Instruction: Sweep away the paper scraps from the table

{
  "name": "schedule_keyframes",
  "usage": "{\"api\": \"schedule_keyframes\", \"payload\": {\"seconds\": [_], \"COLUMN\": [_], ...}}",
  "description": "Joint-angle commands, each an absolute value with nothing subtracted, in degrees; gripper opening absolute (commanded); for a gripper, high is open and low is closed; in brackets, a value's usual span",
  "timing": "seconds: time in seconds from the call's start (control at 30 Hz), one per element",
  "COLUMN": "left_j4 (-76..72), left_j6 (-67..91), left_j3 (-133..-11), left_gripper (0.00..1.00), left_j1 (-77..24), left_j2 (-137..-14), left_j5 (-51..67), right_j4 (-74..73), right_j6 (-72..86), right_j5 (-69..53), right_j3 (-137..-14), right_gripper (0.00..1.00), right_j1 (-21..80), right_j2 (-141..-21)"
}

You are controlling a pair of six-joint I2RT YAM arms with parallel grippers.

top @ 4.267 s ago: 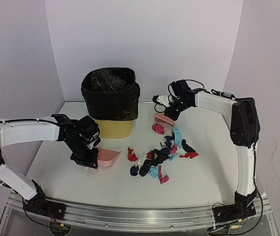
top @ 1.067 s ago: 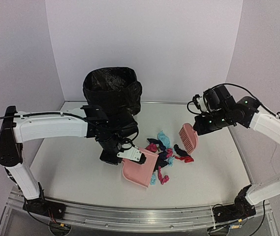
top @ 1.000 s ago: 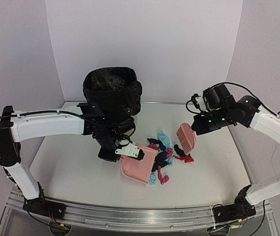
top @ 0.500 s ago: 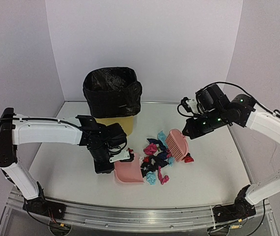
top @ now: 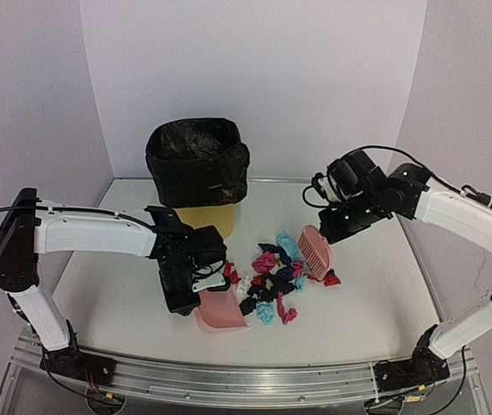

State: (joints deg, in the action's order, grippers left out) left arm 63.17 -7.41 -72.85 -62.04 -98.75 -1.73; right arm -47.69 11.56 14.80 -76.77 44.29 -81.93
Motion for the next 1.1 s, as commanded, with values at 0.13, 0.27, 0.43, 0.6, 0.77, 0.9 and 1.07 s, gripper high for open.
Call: {"api": "schedule_keyframes", "payload": {"seconds": [0.13,0.27,0.43,0.6,0.77,0.9,1.07], "left_j4": [69.0,71.03,75.44,74.75,72.45,71.05,70.29], "left_j6": [-6.83,-6.74,-4.9,-7.94,-11.07,-12.23,-13.5], "left_j3": [-80.63,-83.12,-81.8,-71.28,-62.74,-63.33,-64.36], "left_gripper": [0.0,0.0,0.0,0.0,0.0,0.0,0.0], "left_j1": [-61.75,-61.7,-58.81,-55.94,-54.15,-54.19,-54.49], "left_j2": [-92.14,-91.0,-91.63,-81.51,-75.08,-79.37,-87.08], "left_j5": [-1.37,-2.69,-11.0,-10.64,-8.11,-7.31,-6.63], "right_j4": [-47.42,-47.27,-47.03,-46.98,-46.88,-46.86,-46.56], "right_j6": [12.11,12.46,13.35,12.78,12.01,11.58,11.18], "right_j5": [19.62,19.54,19.8,19.94,19.93,20.59,22.96], "right_j3": [-76.52,-75.4,-73.97,-73.44,-74.12,-74.78,-76.25], "right_gripper": [0.0,0.0,0.0,0.0,0.0,0.0,0.0], "right_j1": [44.39,44.39,44.4,44.37,44.38,44.34,44.34], "right_j2": [-83.42,-83.71,-83.37,-83.15,-83.82,-83.32,-82.5]}}
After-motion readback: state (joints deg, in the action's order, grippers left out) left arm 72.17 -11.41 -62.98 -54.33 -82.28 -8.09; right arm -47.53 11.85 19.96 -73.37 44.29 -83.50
